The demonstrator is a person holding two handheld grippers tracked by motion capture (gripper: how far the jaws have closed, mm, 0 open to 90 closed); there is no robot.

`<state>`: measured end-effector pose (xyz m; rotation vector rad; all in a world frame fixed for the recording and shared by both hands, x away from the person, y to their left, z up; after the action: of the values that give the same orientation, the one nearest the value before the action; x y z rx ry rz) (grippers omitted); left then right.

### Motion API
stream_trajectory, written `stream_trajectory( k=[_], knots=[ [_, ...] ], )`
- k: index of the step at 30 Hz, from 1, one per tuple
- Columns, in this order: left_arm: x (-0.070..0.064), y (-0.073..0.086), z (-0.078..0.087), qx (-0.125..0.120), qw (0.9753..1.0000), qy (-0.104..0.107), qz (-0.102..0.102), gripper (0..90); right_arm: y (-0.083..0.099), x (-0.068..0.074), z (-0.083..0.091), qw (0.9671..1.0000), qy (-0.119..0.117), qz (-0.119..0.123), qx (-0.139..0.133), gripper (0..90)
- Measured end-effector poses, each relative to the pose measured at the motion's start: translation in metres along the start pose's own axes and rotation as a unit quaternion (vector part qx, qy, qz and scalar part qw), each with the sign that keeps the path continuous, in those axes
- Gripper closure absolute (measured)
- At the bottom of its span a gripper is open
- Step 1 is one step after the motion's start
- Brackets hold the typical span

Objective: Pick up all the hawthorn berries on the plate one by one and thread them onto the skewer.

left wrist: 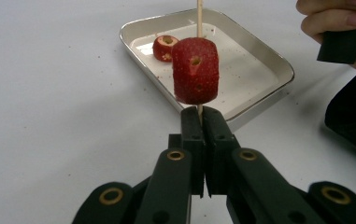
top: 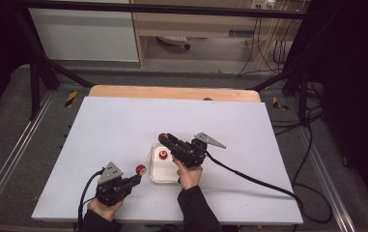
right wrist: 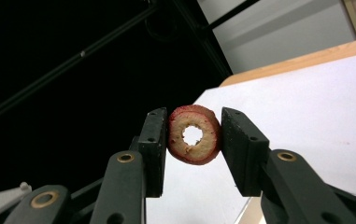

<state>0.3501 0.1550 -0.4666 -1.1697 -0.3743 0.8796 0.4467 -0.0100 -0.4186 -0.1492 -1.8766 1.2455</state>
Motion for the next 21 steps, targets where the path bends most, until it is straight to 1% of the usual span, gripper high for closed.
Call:
stream_trajectory(
  k=[3,4,6,11,15,21],
  knots=[
    [-0.003,0.001,-0.003,0.001,1.0,0.002,0.002,88.2,0.001,0.0,-0.001,0.9999,-0.001,-0.009,-0.011,62.4],
    [-0.003,0.001,-0.004,0.003,1.0,0.003,0.002,88.2,0.001,0.0,-0.001,0.9999,-0.003,-0.008,-0.014,62.4],
    [-0.004,0.002,-0.005,0.003,1.0,0.002,0.001,88.2,0.001,0.001,-0.001,0.9998,-0.002,-0.012,-0.018,62.4],
    [-0.007,0.002,-0.011,0.006,1.0,0.005,0.006,88.2,0.001,0.001,-0.001,0.9994,-0.002,-0.022,-0.027,62.4],
    [-0.011,0.002,-0.015,0.006,0.9999,0.008,0.007,88.2,0.002,0.001,-0.001,0.9993,0.002,-0.019,-0.031,62.4],
    [-0.012,0.002,-0.016,0.005,0.9998,0.012,0.017,88.3,0.004,0.0,-0.002,0.9993,-0.002,-0.019,-0.033,62.4]
  ],
)
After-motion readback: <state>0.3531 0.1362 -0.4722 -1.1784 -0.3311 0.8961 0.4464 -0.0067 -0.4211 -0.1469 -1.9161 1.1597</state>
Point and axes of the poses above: each handheld gripper's, and its own axes: z roughly backward along the jaws, y roughly out of its underside, x roughly to its left, the point moved 7 cm from there along -z, roughly forward along the jaws, and after that the axes turned 11 degrees about -x, right-handed, at the moved point
